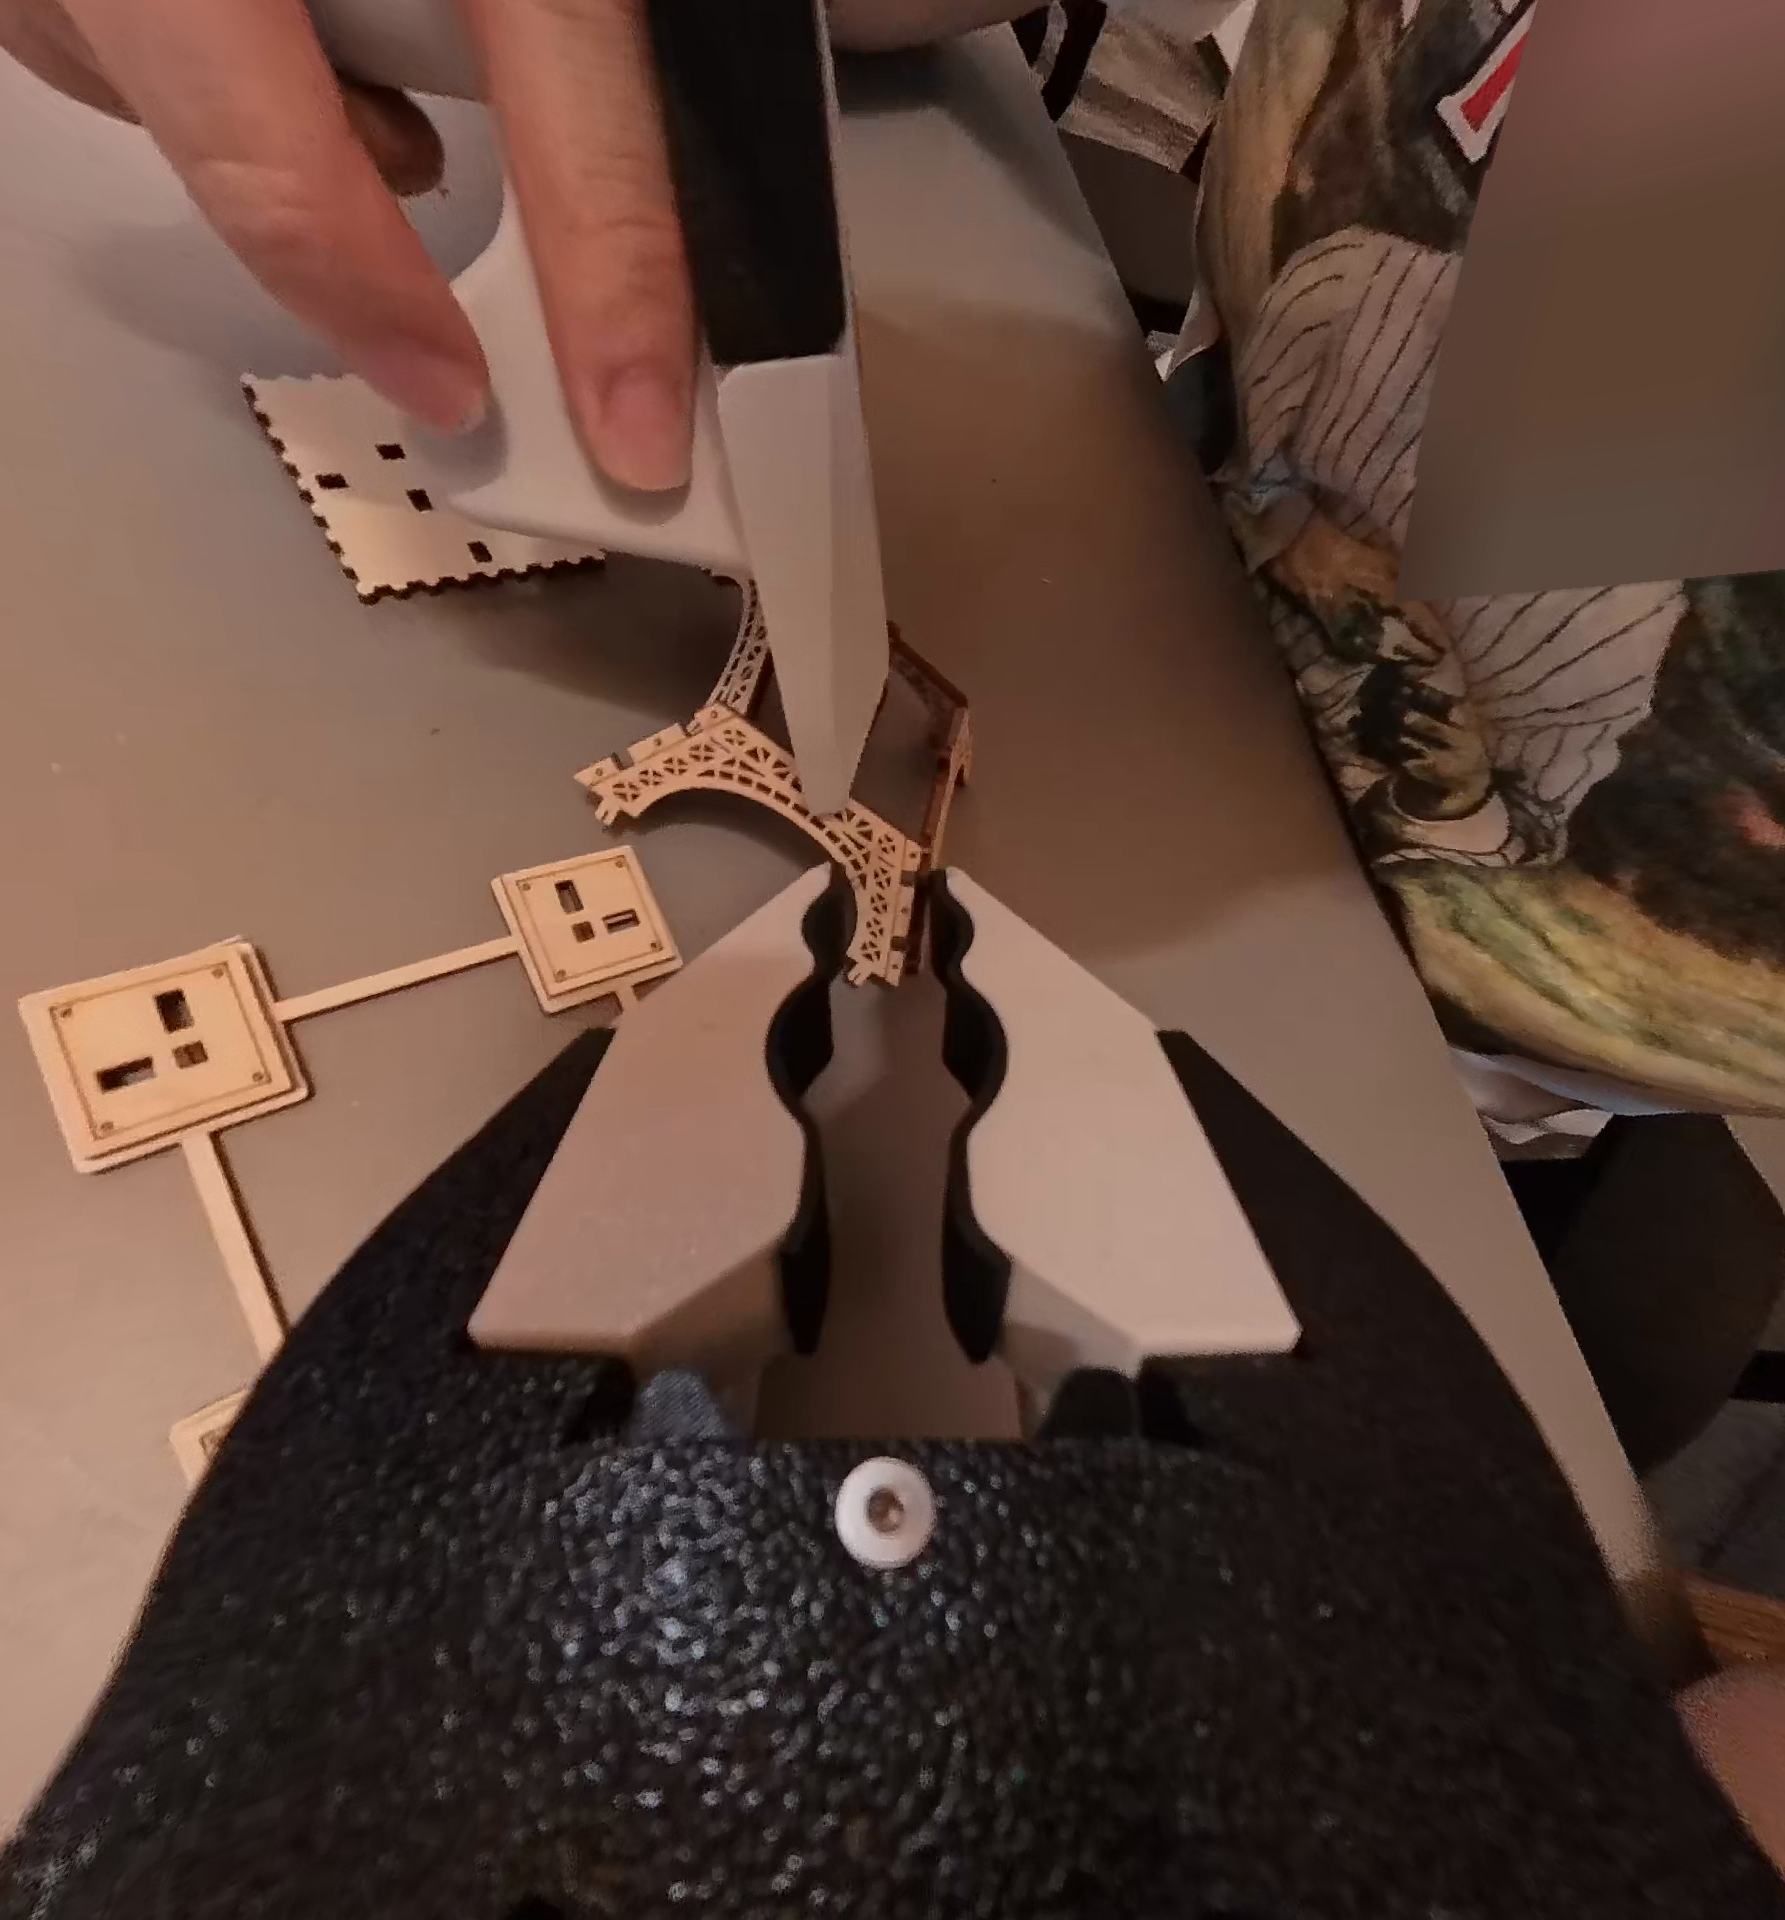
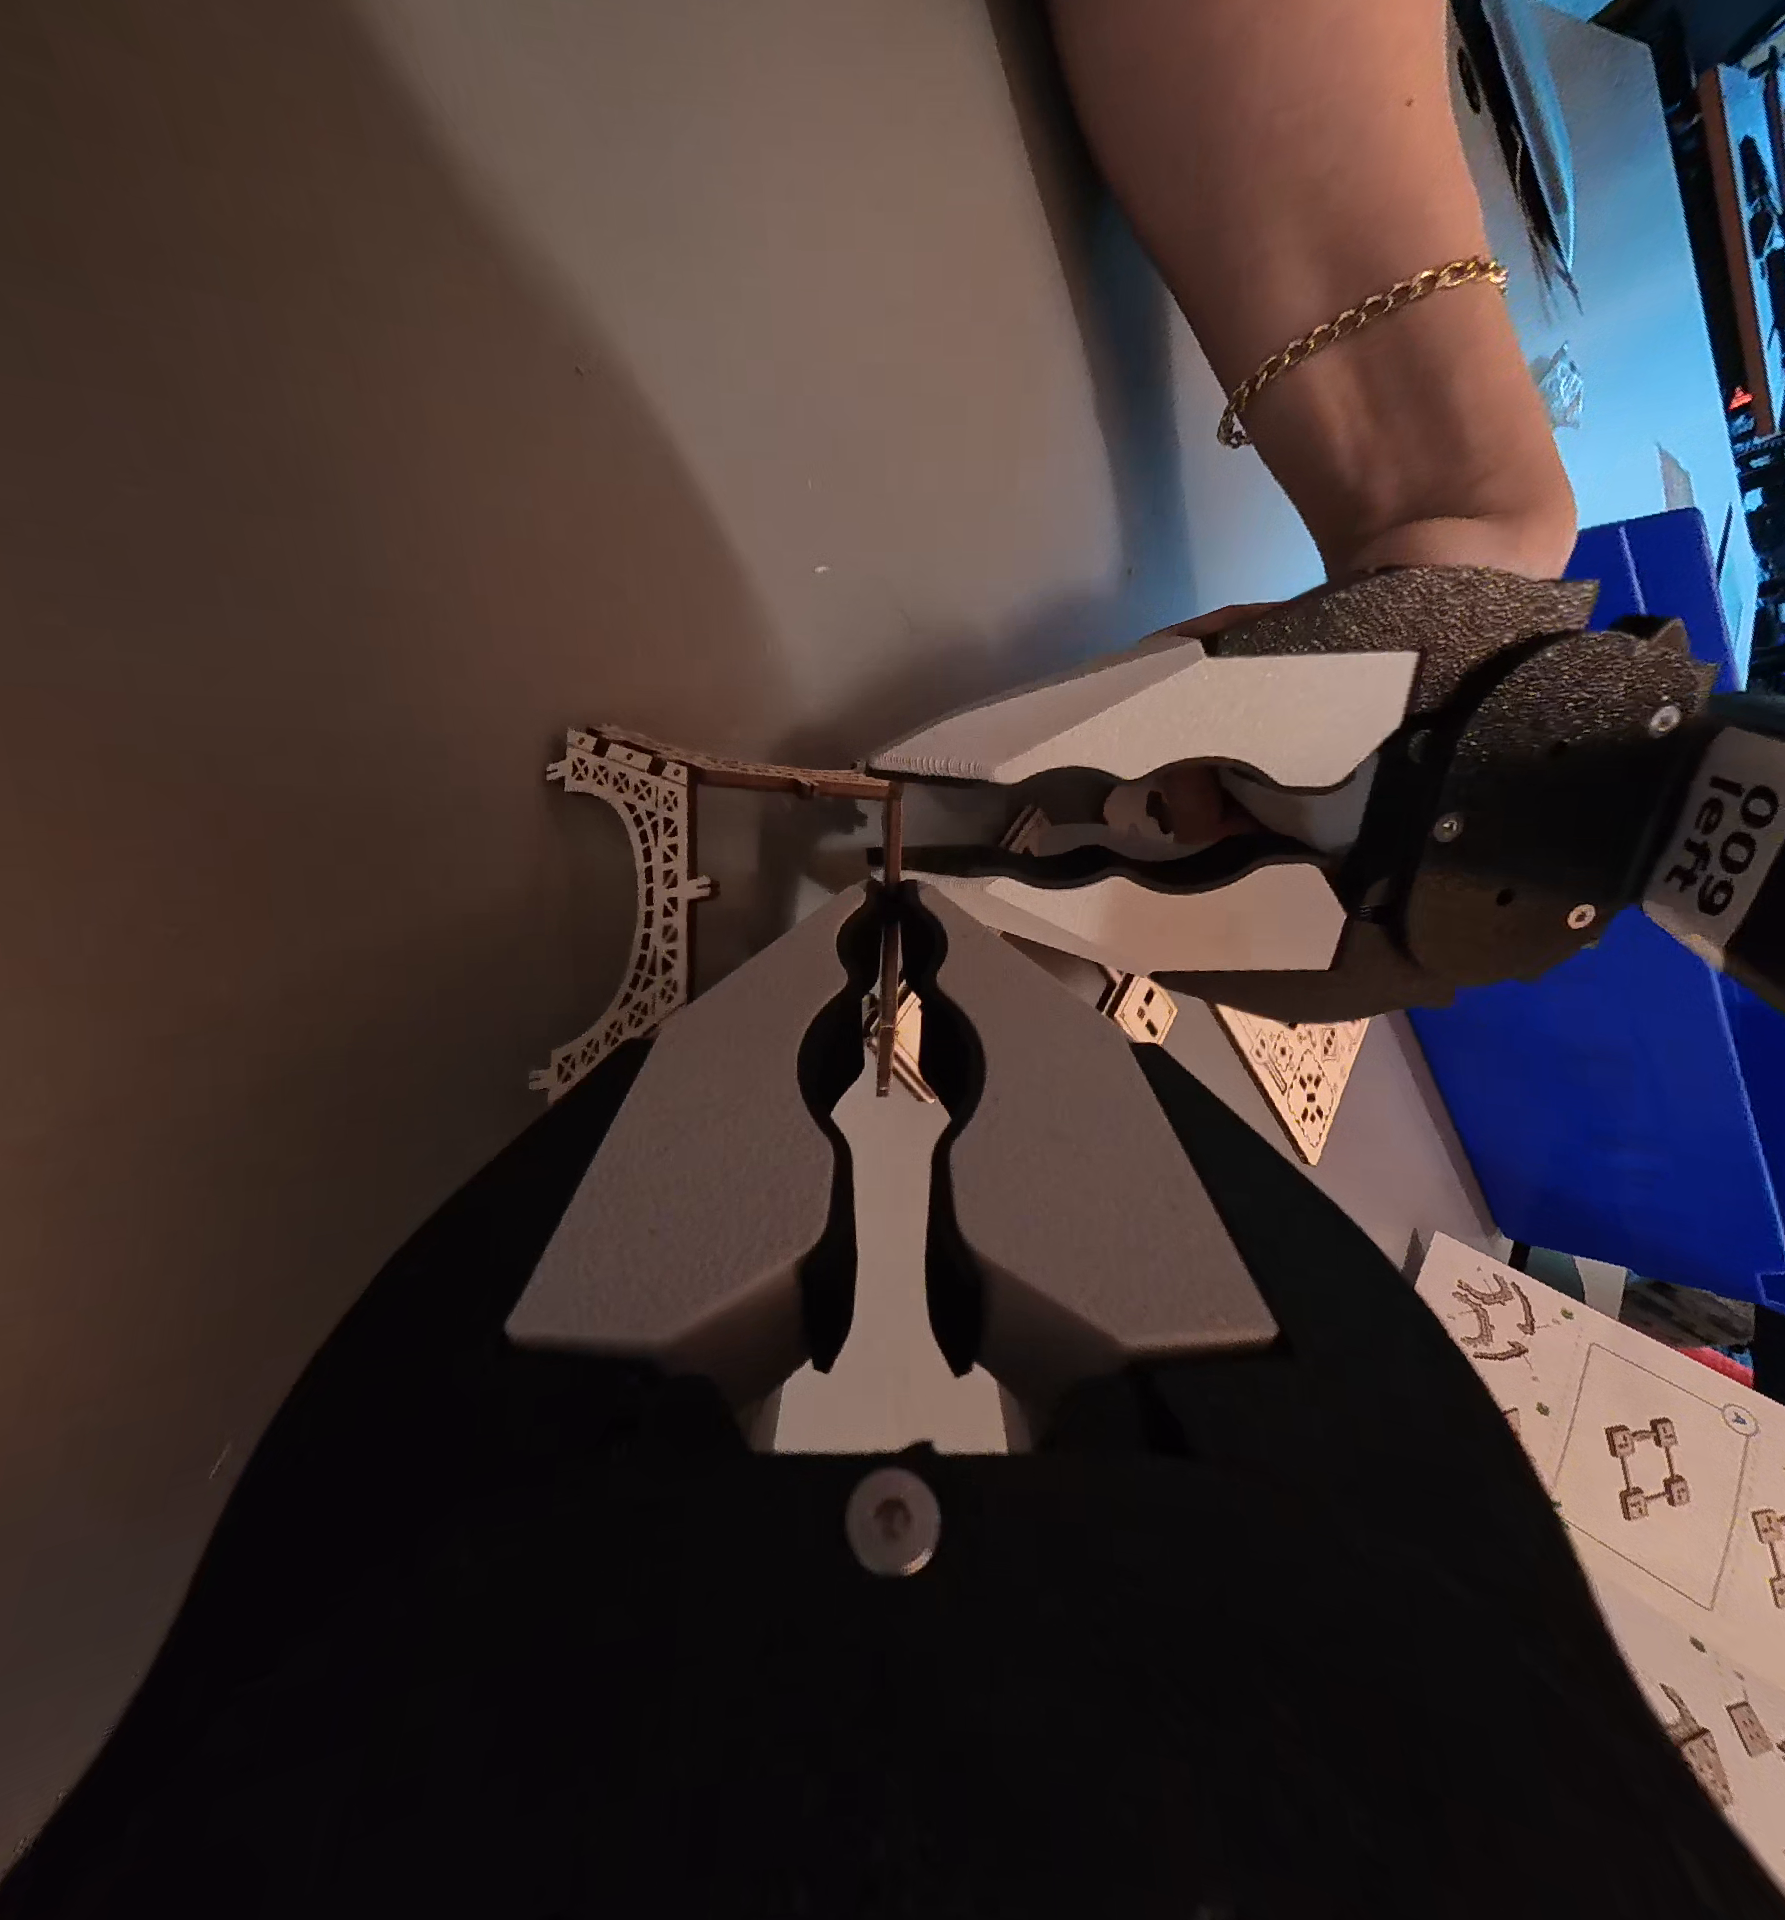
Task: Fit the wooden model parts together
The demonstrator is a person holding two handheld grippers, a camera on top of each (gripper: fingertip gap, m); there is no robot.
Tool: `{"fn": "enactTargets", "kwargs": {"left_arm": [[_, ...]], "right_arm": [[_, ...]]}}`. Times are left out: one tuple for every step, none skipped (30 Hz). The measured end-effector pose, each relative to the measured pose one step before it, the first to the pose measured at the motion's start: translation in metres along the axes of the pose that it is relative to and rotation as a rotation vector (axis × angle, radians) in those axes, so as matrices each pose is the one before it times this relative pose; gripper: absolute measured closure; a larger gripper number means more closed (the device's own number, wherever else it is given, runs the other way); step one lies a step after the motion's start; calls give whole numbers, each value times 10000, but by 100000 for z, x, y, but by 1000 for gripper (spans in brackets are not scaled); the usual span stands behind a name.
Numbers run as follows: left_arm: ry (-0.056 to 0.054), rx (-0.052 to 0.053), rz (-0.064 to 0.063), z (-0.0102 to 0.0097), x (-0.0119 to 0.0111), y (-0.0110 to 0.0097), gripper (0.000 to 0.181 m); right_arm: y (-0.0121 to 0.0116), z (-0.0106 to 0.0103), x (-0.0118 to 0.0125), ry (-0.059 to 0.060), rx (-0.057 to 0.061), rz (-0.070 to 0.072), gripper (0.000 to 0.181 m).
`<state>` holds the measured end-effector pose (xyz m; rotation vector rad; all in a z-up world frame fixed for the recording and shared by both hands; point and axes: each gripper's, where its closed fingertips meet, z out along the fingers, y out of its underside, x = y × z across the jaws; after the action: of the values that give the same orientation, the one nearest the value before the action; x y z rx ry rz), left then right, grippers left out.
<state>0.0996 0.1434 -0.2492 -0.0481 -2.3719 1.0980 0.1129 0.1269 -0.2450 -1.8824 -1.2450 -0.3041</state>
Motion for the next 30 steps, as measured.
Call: {"fn": "enactTargets", "kwargs": {"left_arm": [[14,-42,-89,60,-62,70,169],[28,-17,-6,44,14,18,169],[-12,-16,16,9,-9,-9,169],[-5,-14,-3,-2,8,-6,170],[24,5,-15,18,27,-16,170],[23,26,-3,31,17,12,169],[-12,23,44,-2,7,-26,169],[-89,27,96,-24,-51,-45,168],[-70,58,79,-36,-11,-64,168],[4,48,52,-37,32,-75,167],[51,47,16,-42,55,-69,167],[84,-6,-30,-22,65,19,167],[78,-18,-37,20,49,19,167],[33,-12,-18,7,15,20,167],[-1,-5,1,9,-9,8,167],[1,5,13,-4,8,-6,167],[0,6,23,-15,6,-8,167],[-28,-17,30,-1,-28,7,167],[-16,-27,26,16,-23,23,167],[35,-28,0,5,4,22,167],[52,-31,-17,-2,4,36,168],[32,-13,-29,-7,-16,9,168],[-19,-18,-21,-11,-93,16,169],[10,-44,-26,-5,-81,28,169],[25,-31,-35,5,-36,34,170],[37,-10,-46,2,-13,1,170],[29,-7,-42,9,-6,-6,170],[31,2,-31,9,10,12,170],[21,-8,14,-6,32,5,170],[-18,-13,29,-3,-21,1,171]], "right_arm": [[107,28,-43,-30,-73,-17,181],[-42,24,-45,-19,15,-3,181],[-8,-8,13,-7,18,31,181],[17,-43,4,-5,15,-1,181],[1,10,-43,-9,26,5,181],[25,10,14,-17,10,-2,181],[-54,25,-42,-2,4,-19,181],[36,-40,115,17,-14,-10,181],[49,-59,-1,9,-9,9,181],[-74,55,47,16,44,11,181],[-37,-14,-179,-1,39,-4,181],[-58,31,-51,-2,19,-17,181],[-59,45,29,-18,6,-6,181],[-28,30,-49,-11,-5,-18,181],[3,-5,-16,-8,-14,-6,181],[-5,-16,-12,-5,14,11,181],[-51,-56,-34,8,28,10,181],[25,-7,27,1,2,9,181],[18,27,-50,-12,-17,4,181],[-84,82,-13,-10,2,-5,181],[13,194,49,10,2,-8,181],[8,12,52,1,7,10,181],[15,-32,32,5,9,14,181],[14,-48,19,-3,0,-16,181],[91,-25,-20,-8,-47,-15,181],[-96,8,-62,-17,8,2,181],[-60,5,43,-6,-28,-15,181],[11,-1,8,-3,-15,-16,181],[69,-54,0,-11,7,36,181],[-3,5,8,8,13,-7,181]]}}
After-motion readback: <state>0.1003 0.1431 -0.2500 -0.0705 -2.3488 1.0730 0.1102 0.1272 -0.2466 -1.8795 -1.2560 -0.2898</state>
